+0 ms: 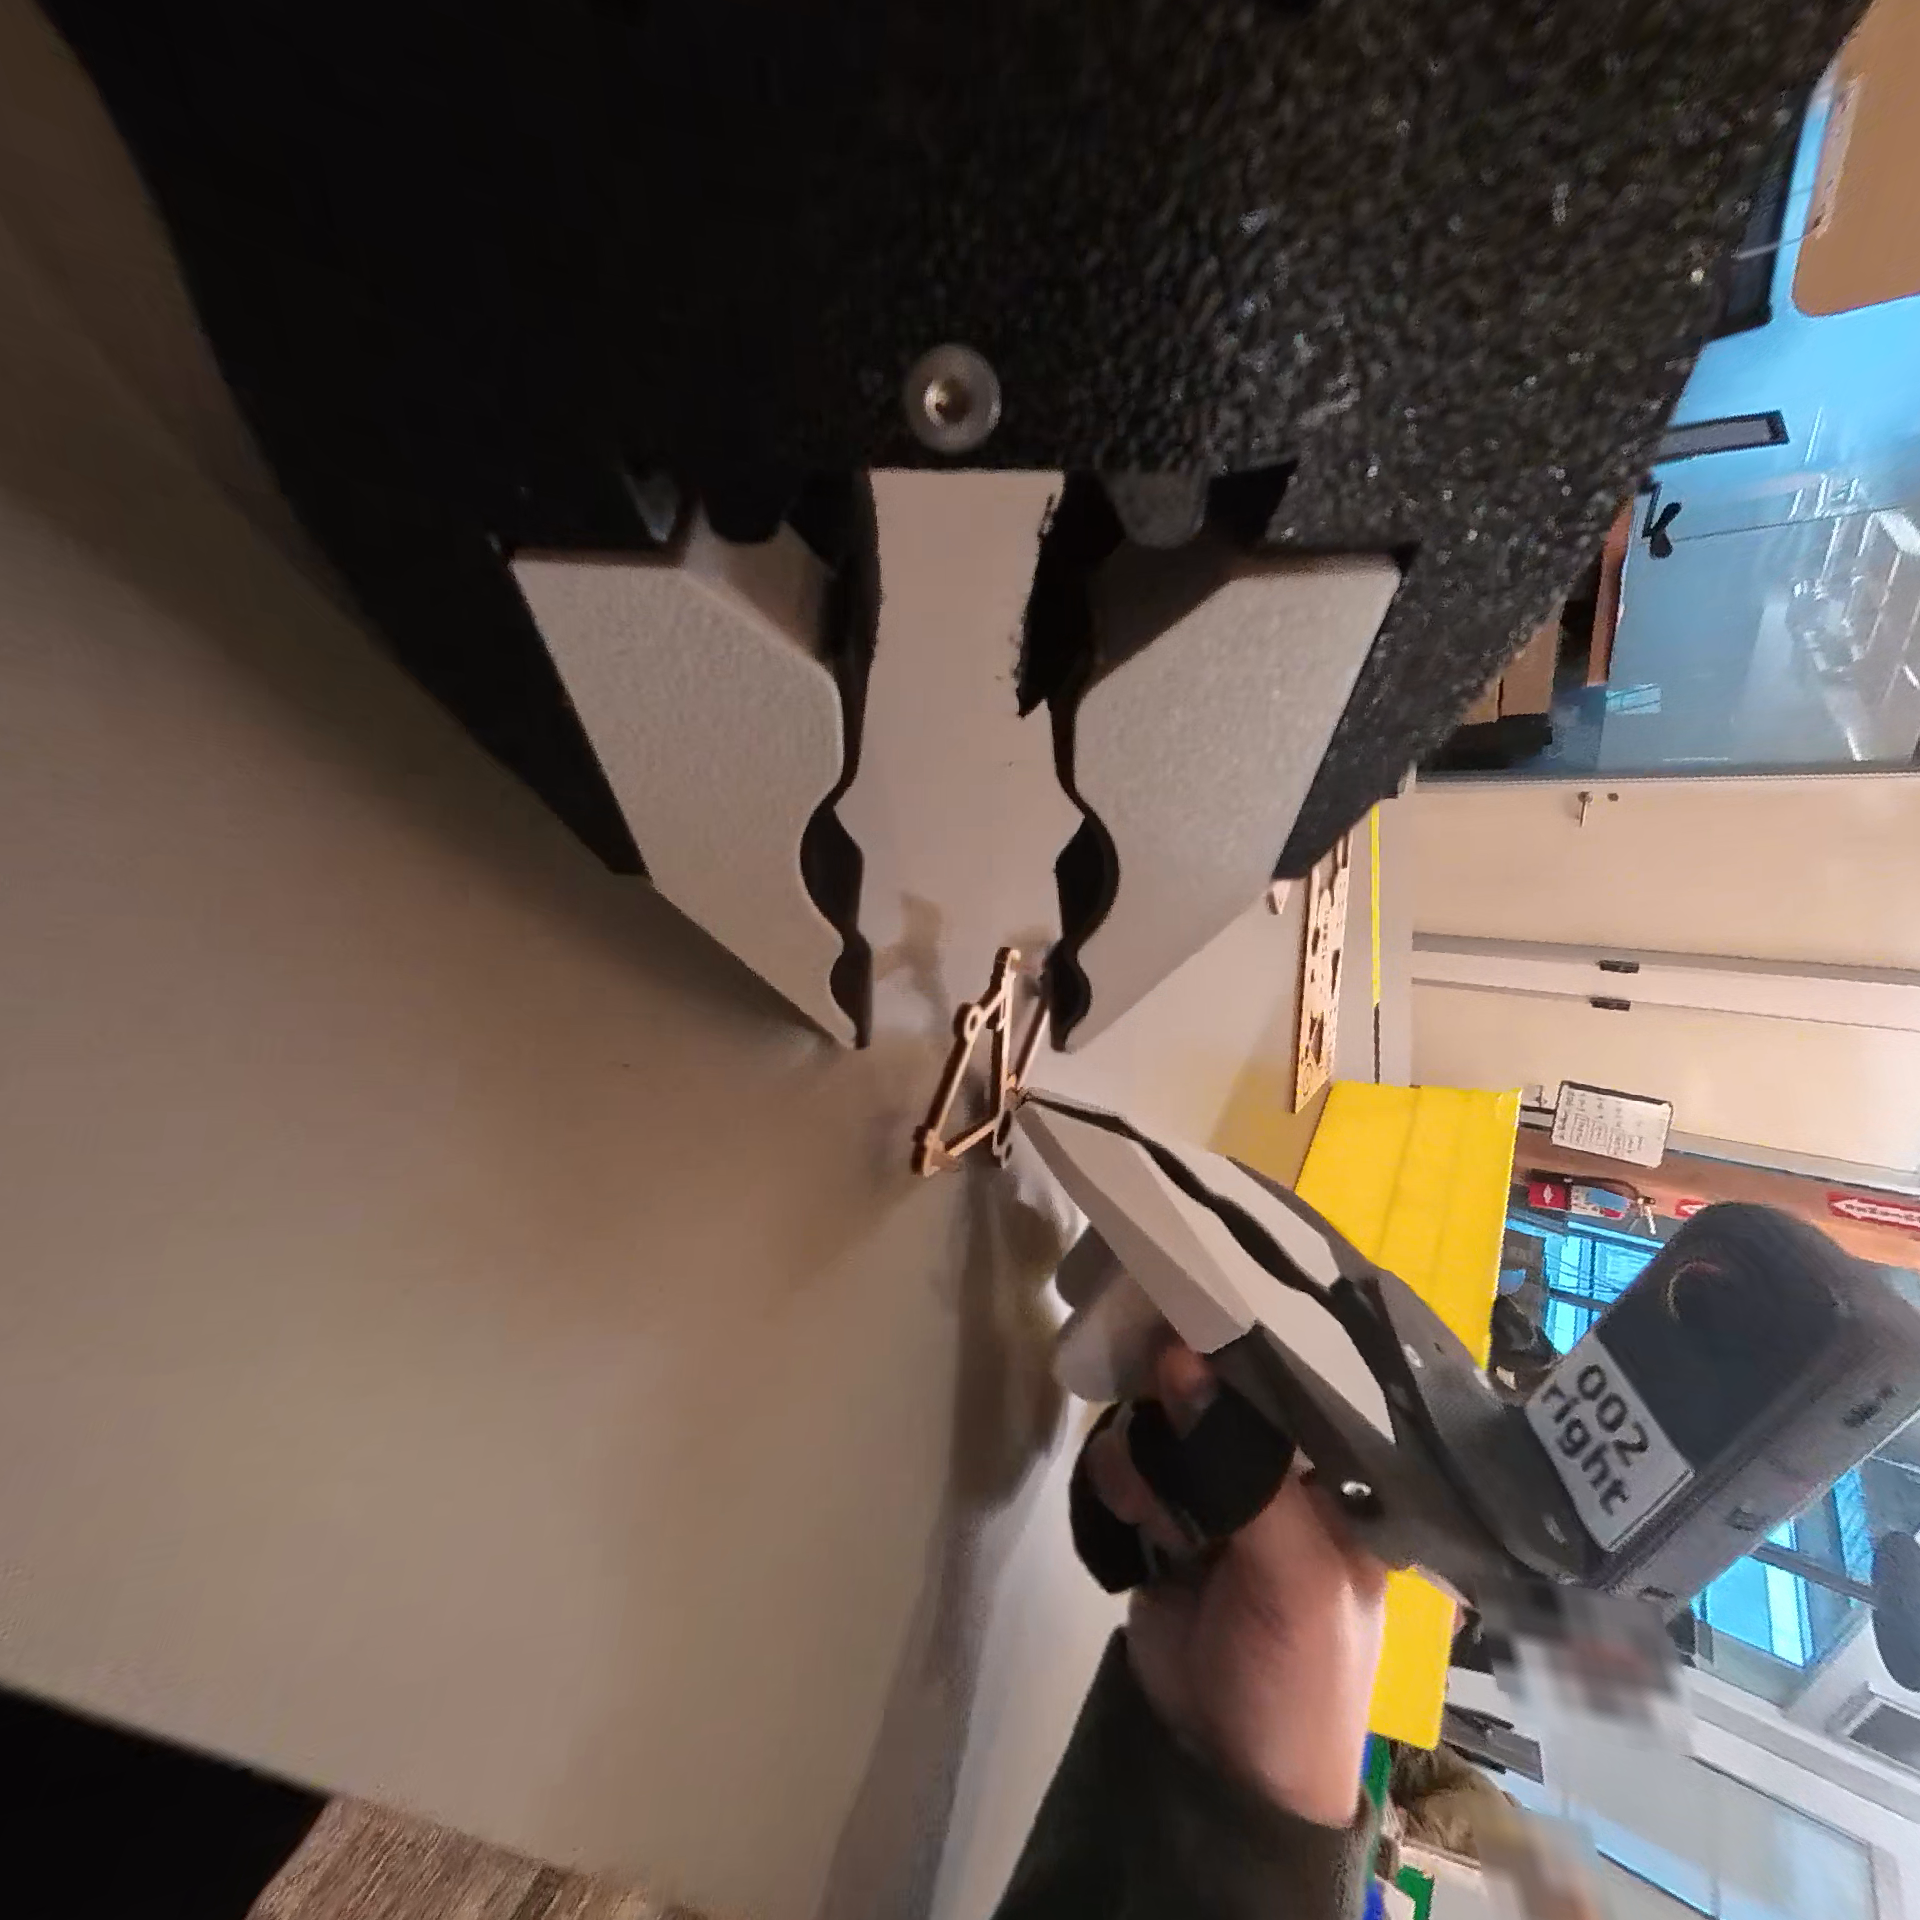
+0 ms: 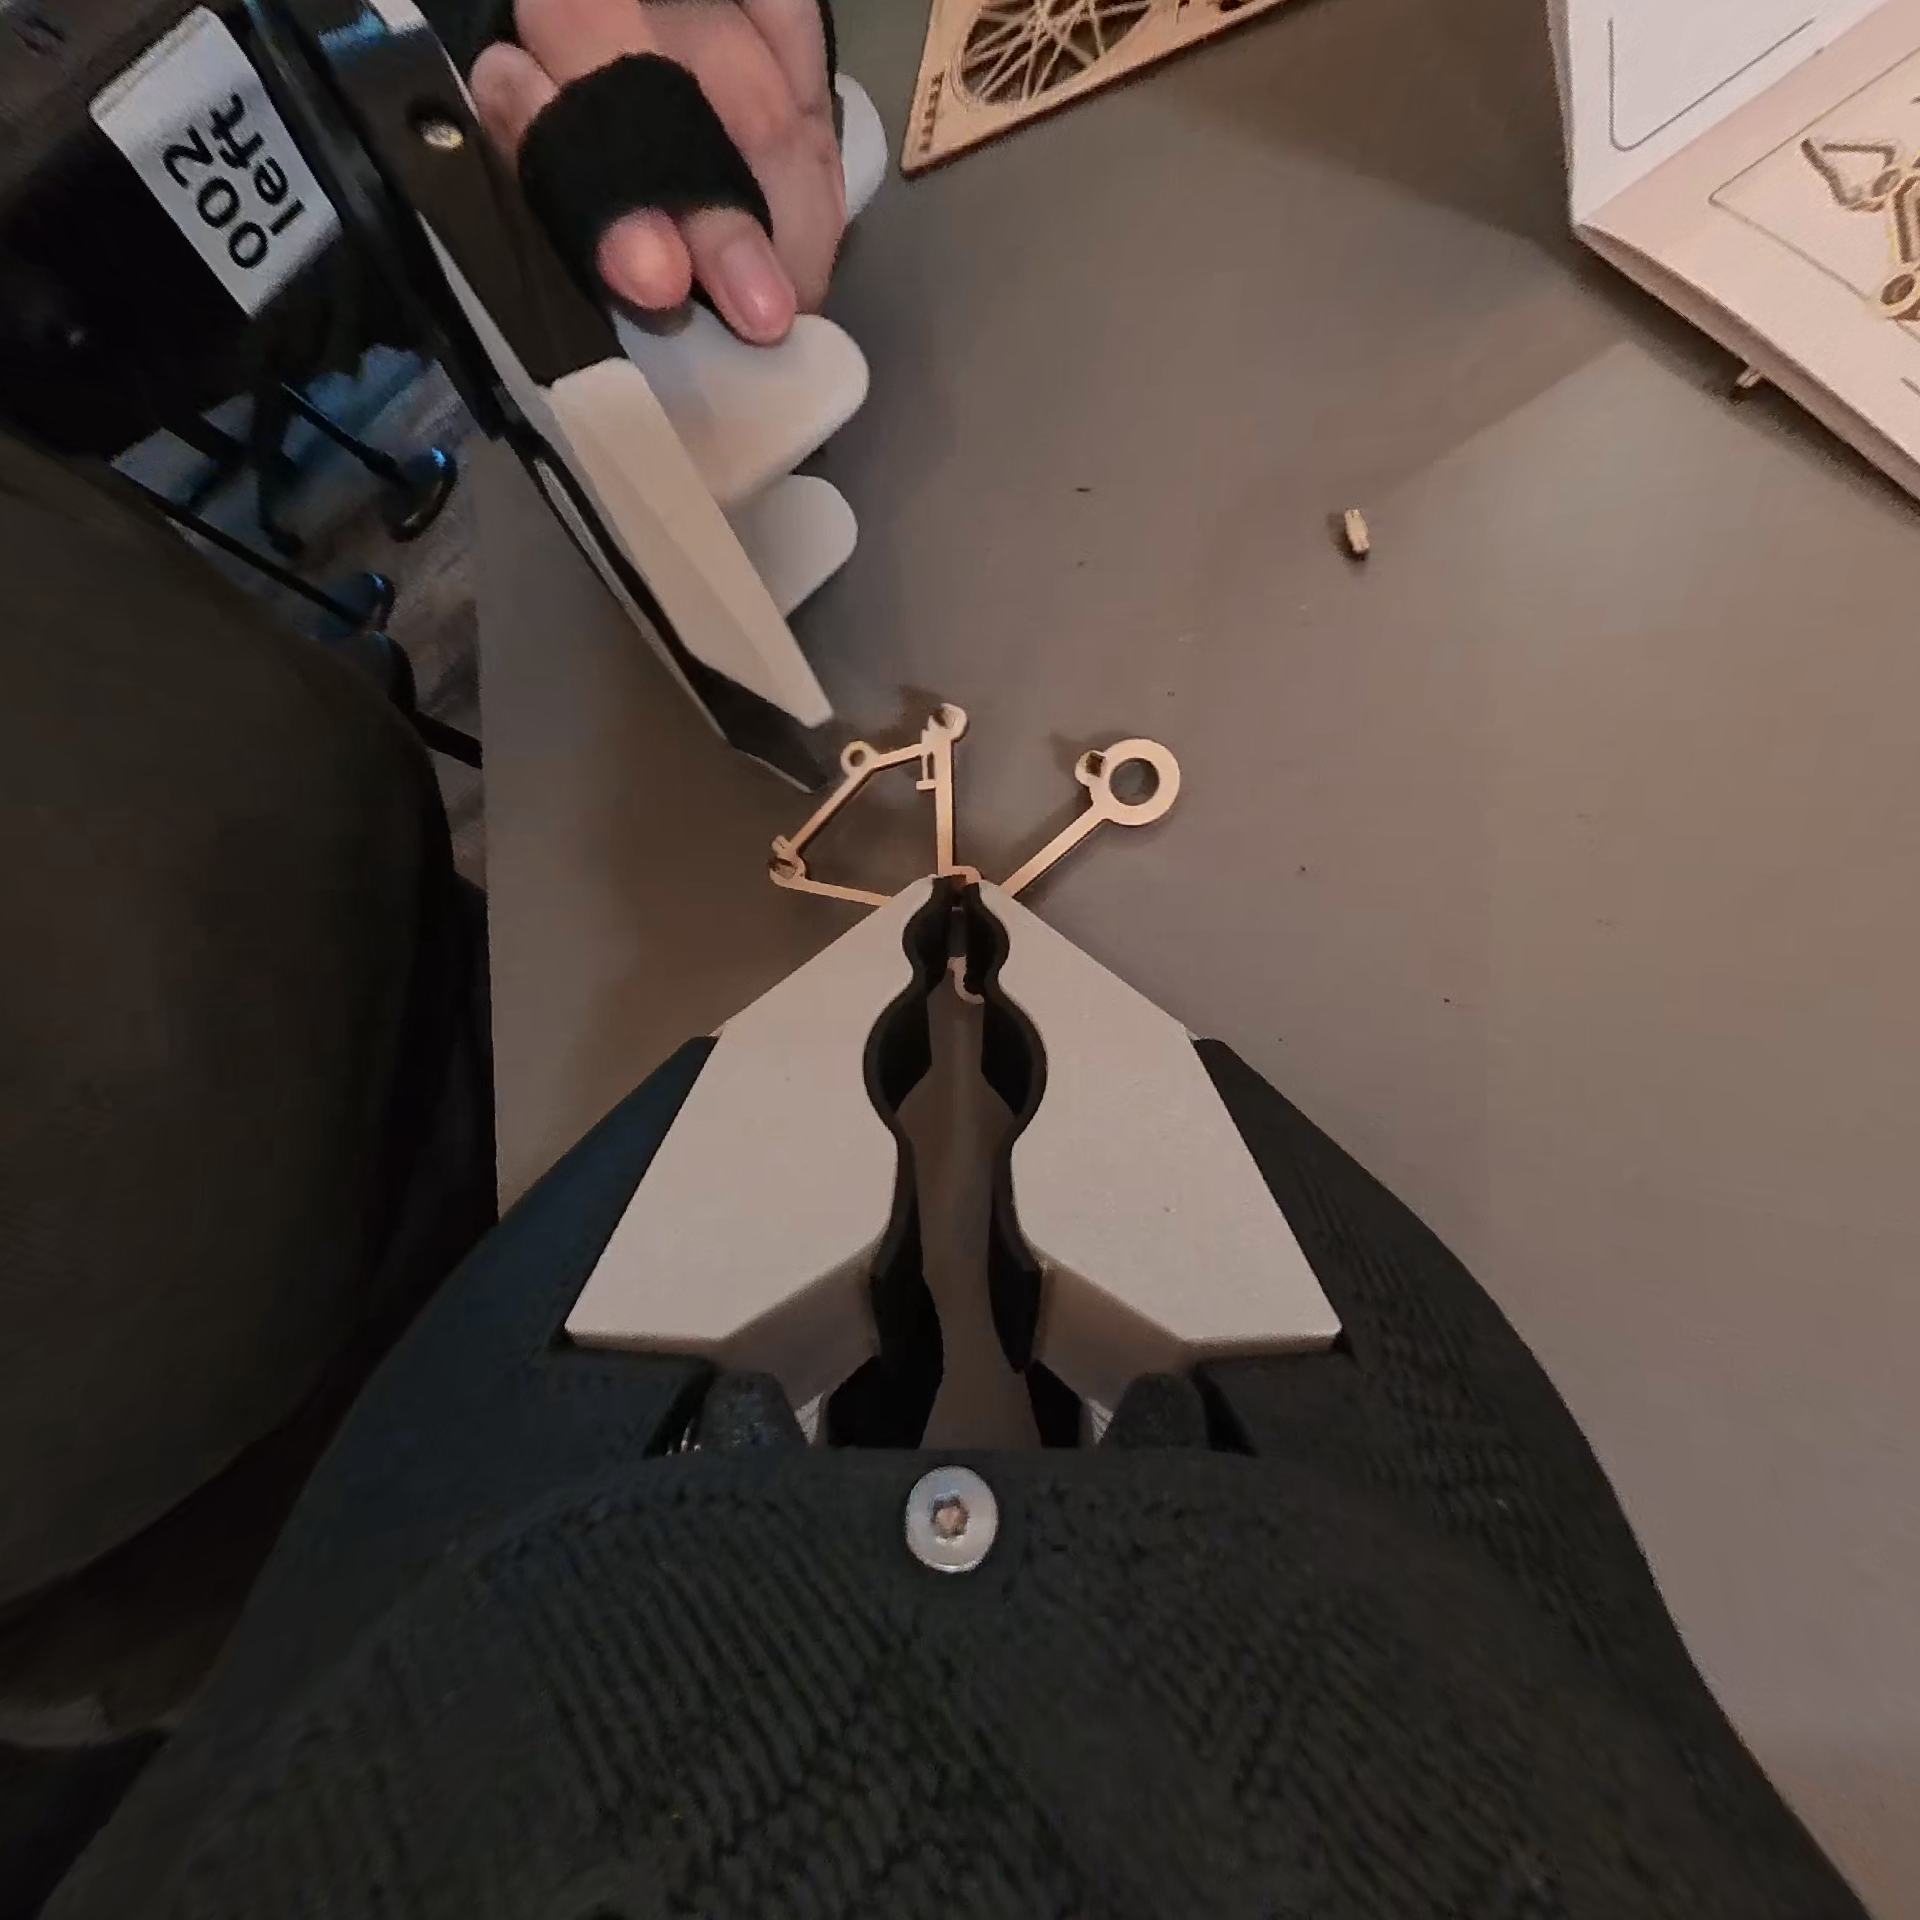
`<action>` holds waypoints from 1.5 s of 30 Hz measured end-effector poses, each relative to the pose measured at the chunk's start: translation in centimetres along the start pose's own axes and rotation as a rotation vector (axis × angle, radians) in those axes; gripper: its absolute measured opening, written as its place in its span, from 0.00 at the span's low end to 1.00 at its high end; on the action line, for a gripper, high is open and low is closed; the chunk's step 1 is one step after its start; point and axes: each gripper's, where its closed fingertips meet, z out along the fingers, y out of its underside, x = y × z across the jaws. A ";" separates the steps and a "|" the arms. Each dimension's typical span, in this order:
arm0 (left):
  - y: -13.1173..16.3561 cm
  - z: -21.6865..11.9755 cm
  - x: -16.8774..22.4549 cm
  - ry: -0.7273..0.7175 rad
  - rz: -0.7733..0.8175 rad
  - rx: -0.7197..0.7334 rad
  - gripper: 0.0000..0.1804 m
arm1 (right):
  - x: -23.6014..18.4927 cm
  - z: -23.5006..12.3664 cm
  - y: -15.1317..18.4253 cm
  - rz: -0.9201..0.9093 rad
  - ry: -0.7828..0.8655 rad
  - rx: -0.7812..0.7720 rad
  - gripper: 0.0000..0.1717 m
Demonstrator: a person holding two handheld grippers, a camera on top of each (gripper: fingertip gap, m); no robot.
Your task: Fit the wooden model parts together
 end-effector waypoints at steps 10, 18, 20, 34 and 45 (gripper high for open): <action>1.1 2.8 -0.5 -0.029 0.179 -0.138 0.01 | 0.3 -0.3 -0.2 0.003 -0.051 0.056 0.00; 0.9 3.0 -0.5 -0.050 0.188 -0.156 0.00 | 0.6 -0.2 0.0 -0.190 0.125 -0.043 0.00; 0.8 3.1 -0.5 -0.055 0.184 -0.159 0.00 | 0.6 -0.2 0.2 -0.286 0.219 -0.128 0.00; 0.5 3.1 -0.4 -0.062 0.200 -0.153 0.00 | 0.6 -0.1 0.6 -0.244 0.195 -0.485 0.00; 0.5 3.1 -0.3 -0.059 0.199 -0.153 0.00 | 0.6 -0.1 0.9 -0.351 0.229 -0.760 0.00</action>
